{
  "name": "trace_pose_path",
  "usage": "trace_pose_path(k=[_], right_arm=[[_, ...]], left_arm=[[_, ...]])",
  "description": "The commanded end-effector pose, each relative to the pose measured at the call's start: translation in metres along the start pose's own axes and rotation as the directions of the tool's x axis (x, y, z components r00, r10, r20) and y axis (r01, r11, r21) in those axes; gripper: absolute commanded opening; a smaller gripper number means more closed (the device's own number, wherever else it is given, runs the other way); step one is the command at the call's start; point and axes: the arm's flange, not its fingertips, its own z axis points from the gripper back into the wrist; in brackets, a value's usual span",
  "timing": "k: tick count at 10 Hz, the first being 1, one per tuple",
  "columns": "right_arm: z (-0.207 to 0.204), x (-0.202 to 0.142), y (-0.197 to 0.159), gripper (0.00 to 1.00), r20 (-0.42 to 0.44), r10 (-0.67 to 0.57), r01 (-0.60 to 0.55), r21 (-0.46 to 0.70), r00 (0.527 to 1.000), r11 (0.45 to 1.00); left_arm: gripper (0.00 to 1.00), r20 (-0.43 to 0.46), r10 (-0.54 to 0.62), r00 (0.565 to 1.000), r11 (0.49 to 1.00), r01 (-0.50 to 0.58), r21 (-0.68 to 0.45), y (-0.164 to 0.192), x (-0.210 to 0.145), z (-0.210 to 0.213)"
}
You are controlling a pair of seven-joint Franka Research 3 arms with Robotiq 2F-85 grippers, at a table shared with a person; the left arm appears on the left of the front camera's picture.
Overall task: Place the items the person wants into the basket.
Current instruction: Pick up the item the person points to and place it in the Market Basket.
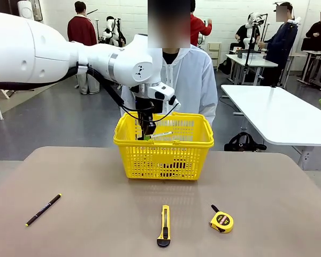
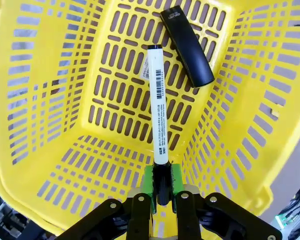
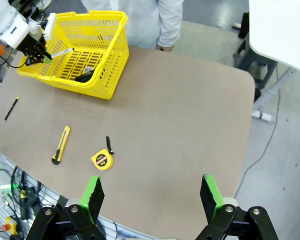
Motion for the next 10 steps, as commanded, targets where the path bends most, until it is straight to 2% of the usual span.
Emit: trace_pose_path(k=[1, 2, 3, 4, 5, 8, 10], right_arm=[[-0.0025, -0.0005, 0.0, 1.0, -0.009, -0.001, 0.001, 0.0, 1.0, 1.0], [-0.0025, -0.0005, 0.0, 1.0, -0.009, -0.001, 0.001, 0.0, 1.0, 1.0], [-0.0025, -0.0005, 0.0, 1.0, -0.009, -0.001, 0.001, 0.0, 1.0, 1.0], [-0.0025, -0.0005, 0.0, 1.0, -0.009, -0.001, 0.001, 0.0, 1.0, 1.0], [-0.0025, -0.0005, 0.0, 1.0, -0.009, -0.001, 0.001, 0.0, 1.0, 1.0], [-0.0025, -0.0005, 0.0, 1.0, -0.009, -0.001, 0.001, 0.0, 1.0, 1.0], [-0.0025, -0.0005, 0.0, 1.0, -0.009, -0.001, 0.001, 0.0, 1.0, 1.0]], left_arm=[[0.16, -0.022, -0.034, 0.999, 0.999, 0.033, -0.036, 0.0112, 0.0103, 0.005], [0.16, -0.024, -0.041, 0.999, 0.998, 0.04, -0.039, 0.0127, 0.0114, 0.004], [0.41, -0.024, -0.04, 0.999, 0.998, 0.039, -0.043, 0.0108, 0.0124, 0.0037], [0.76, -0.024, -0.045, 0.999, 0.998, 0.044, -0.046, 0.0105, 0.0131, 0.0043], [1.0, -0.026, -0.05, 0.998, 0.998, 0.048, -0.05, 0.011, 0.013, 0.0045], [0.98, -0.027, -0.053, 0.998, 0.997, 0.052, -0.05, 0.0101, 0.012, 0.0049], [1.0, -0.03, -0.051, 0.998, 0.998, 0.05, -0.045, 0.0096, 0.011, 0.0058]])
